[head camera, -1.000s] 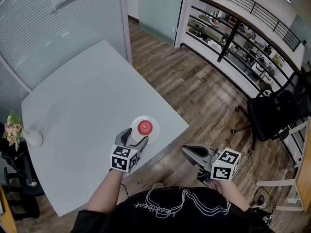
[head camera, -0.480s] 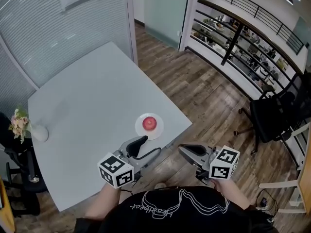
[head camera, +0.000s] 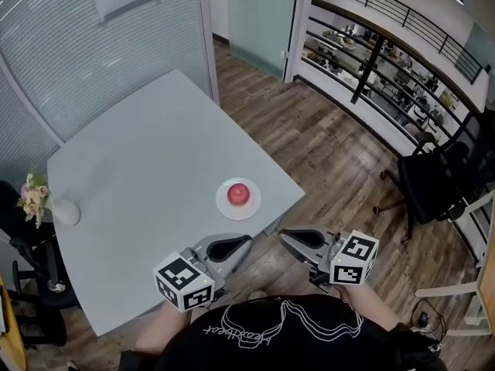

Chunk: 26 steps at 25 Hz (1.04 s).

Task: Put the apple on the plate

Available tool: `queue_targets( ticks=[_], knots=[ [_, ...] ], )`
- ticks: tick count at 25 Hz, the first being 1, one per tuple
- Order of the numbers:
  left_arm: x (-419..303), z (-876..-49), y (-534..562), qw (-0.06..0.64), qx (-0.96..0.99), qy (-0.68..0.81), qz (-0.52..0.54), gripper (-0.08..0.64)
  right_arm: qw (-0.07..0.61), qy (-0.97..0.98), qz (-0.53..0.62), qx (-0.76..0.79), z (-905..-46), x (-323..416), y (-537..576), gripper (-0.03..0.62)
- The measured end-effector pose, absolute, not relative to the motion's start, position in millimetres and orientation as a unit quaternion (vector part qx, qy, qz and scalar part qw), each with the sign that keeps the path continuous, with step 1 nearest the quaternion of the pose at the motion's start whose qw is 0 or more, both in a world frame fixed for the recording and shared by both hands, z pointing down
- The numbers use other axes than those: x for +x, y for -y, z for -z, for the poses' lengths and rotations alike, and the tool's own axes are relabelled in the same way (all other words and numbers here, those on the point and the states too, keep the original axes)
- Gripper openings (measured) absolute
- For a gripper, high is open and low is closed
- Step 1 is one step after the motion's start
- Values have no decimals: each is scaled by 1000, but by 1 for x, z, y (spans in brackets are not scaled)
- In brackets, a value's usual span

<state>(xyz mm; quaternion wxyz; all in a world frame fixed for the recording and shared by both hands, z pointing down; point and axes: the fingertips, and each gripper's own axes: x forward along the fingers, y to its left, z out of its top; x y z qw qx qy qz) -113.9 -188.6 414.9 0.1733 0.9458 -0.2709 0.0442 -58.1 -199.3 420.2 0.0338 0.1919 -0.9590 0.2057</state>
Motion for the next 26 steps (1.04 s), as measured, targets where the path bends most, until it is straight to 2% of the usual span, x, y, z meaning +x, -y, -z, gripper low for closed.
queue_targets(
  ticks=[26],
  knots=[
    [-130,-417,198,175,937,301,-37,14,53,960,-202,189,-427,-70,197,8]
  ],
)
